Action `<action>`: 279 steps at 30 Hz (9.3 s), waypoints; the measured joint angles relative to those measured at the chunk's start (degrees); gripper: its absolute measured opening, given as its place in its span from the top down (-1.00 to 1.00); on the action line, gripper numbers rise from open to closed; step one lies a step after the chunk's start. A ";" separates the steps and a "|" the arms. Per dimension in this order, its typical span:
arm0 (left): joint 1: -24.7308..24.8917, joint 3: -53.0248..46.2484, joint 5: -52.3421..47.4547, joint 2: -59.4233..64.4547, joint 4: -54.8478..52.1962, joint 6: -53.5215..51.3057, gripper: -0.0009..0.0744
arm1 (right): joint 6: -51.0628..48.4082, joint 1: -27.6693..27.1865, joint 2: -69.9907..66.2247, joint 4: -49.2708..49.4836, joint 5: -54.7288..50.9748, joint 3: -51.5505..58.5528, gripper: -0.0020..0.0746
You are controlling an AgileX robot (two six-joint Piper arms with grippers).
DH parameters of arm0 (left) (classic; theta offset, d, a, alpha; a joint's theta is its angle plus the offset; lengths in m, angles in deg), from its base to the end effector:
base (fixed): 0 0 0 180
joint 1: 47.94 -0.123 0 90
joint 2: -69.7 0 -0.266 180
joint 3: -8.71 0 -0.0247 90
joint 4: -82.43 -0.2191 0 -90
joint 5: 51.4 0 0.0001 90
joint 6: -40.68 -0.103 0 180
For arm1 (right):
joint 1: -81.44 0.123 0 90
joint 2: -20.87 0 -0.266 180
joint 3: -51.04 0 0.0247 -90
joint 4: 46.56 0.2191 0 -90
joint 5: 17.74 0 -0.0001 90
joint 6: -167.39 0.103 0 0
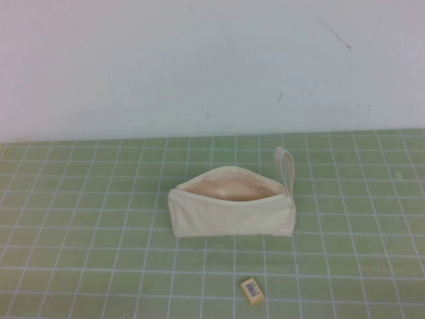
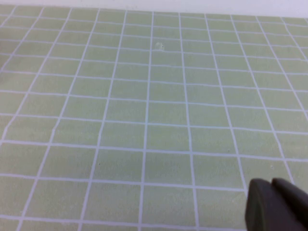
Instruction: Put eraser into pencil case
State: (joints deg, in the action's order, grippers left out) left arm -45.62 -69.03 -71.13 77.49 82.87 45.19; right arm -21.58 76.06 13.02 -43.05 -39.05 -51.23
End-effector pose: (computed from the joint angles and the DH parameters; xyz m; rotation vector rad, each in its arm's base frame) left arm 0.0523 -0.0024 0.1736 -0.0399 1.8376 -0.0911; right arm 0.0515 -0.0025 0.1709 -0.0206 1.8663 -0.1130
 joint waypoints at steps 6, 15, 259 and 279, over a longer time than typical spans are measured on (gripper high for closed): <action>0.00 0.00 0.00 0.00 0.00 0.16 0.98 | 0.00 0.00 0.00 0.00 0.00 0.00 0.95; 0.00 0.00 0.00 0.00 0.00 0.16 0.98 | 0.00 0.00 0.00 0.00 0.00 0.00 0.95; 0.00 0.00 0.00 0.00 0.00 0.16 0.98 | -11.01 28.33 -39.29 -14.20 -45.07 -62.92 0.95; 0.00 0.00 0.00 0.00 0.00 0.16 0.98 | -11.53 2.63 -5.14 -14.12 1.38 -24.85 0.95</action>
State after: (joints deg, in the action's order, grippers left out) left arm -45.62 -69.03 -71.13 77.49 82.87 45.34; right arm -33.11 78.69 7.87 -57.17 -37.67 -76.07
